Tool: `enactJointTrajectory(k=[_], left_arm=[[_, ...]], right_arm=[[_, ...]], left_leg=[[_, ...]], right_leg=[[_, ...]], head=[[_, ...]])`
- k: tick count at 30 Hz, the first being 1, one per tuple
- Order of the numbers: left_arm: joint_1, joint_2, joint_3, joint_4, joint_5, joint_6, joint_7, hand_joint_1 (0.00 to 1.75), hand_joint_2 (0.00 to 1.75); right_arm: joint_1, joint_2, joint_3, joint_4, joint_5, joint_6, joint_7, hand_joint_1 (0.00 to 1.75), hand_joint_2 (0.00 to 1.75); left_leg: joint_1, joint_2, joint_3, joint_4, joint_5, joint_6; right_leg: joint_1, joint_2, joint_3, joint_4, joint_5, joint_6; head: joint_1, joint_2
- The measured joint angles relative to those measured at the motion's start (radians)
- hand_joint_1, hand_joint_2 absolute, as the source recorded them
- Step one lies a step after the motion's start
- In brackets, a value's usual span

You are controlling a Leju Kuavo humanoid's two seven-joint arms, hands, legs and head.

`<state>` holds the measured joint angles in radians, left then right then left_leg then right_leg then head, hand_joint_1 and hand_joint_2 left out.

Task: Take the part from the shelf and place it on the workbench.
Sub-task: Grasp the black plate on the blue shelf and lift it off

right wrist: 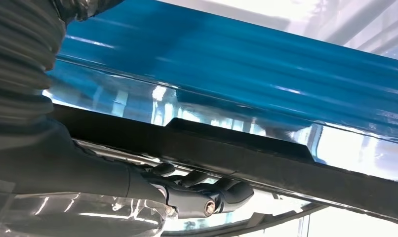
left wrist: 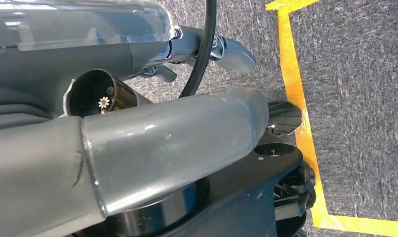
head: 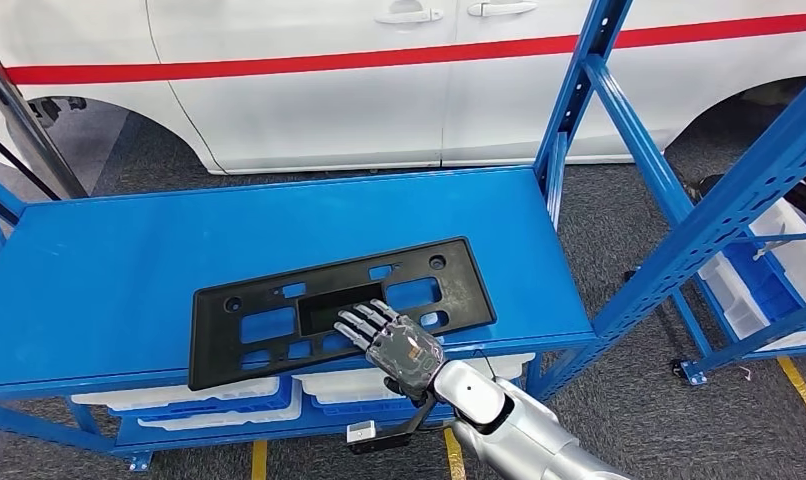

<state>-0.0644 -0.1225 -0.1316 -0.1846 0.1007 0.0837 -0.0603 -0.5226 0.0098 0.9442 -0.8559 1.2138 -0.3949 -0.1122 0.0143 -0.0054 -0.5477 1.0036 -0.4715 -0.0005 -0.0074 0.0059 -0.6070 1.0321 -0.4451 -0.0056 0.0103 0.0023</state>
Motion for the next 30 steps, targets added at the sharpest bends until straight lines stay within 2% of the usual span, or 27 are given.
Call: enactJointTrajectory(k=[2,6,9,11,12,15,16,17,30], left_arm=[[0.0,0.0,0.0,0.0,0.0,0.0,0.0,0.0,0.0],[0.0,0.0,0.0,0.0,0.0,0.001,0.0,0.0,0.0],[0.0,0.0,0.0,0.0,-0.001,0.002,0.0,0.0,0.0],[0.0,0.0,0.0,0.0,-0.001,0.002,0.0,0.0,0.0],[0.0,0.0,0.0,0.0,-0.001,0.002,0.0,0.0,0.0],[0.0,0.0,0.001,0.0,-0.002,0.002,0.0,0.0,0.0],[0.0,0.0,0.001,0.0,-0.003,0.002,0.0,0.0,0.0],[0.0,0.0,0.001,0.0,-0.004,0.002,0.001,0.0,0.0],[0.001,0.0,0.001,0.0,-0.009,0.002,0.002,0.0,0.0]], right_arm=[[0.0,-0.003,0.005,-0.004,-0.006,-0.001,0.001,0.34,1.75],[0.0,-0.008,0.013,-0.016,-0.019,-0.004,0.003,0.33,1.75],[0.0,-0.01,0.014,-0.023,-0.022,-0.006,0.004,0.23,1.75],[0.0,-0.011,0.015,-0.025,-0.024,-0.006,0.004,0.28,1.75],[0.0,-0.012,0.016,-0.026,-0.025,-0.007,0.004,0.45,1.75],[0.001,-0.013,0.019,-0.03,-0.027,-0.012,0.006,1.44,1.75],[0.001,-0.013,0.02,-0.031,-0.028,-0.014,0.006,1.67,1.75],[0.001,-0.014,0.021,-0.032,-0.03,-0.016,0.006,1.72,1.75],[0.001,-0.016,0.021,-0.045,-0.046,-0.031,0.006,1.74,1.75]], left_leg=[[-0.001,0.0,0.0,0.0,0.0,0.0],[-0.001,0.0,0.0,0.001,-0.001,0.0],[-0.001,0.0,0.0,0.001,-0.001,0.0],[-0.001,0.0,0.0,0.001,-0.001,0.0],[-0.001,0.0,0.0,0.001,-0.001,0.0],[-0.001,0.0,0.0,0.001,-0.001,0.0],[-0.001,0.0,0.0,0.001,-0.001,0.0],[-0.001,0.0,0.0,0.001,-0.001,0.0],[-0.001,0.0,0.001,0.001,-0.001,0.0]], right_leg=[[0.0,0.0,0.0,0.0,0.0,0.0],[0.0,0.0,0.0,0.0,0.0,0.0],[-0.001,0.0,0.0,0.0,0.0,0.0],[-0.002,0.0,0.0,0.0,0.0,0.0],[-0.002,0.0,0.0,0.0,0.0,0.0],[-0.002,0.0,0.0,0.0,0.0,0.0],[-0.002,0.0,0.0,0.0,0.0,0.0],[-0.002,0.0,0.0,0.0,0.0,0.0],[-0.002,0.0,0.001,0.0,0.0,0.0]], head=[[0.0,0.0],[0.0,0.0],[0.0,0.0],[0.0,0.0],[0.0,0.0],[0.0,0.0],[0.0,0.0],[0.0,0.0],[0.0,0.0]])
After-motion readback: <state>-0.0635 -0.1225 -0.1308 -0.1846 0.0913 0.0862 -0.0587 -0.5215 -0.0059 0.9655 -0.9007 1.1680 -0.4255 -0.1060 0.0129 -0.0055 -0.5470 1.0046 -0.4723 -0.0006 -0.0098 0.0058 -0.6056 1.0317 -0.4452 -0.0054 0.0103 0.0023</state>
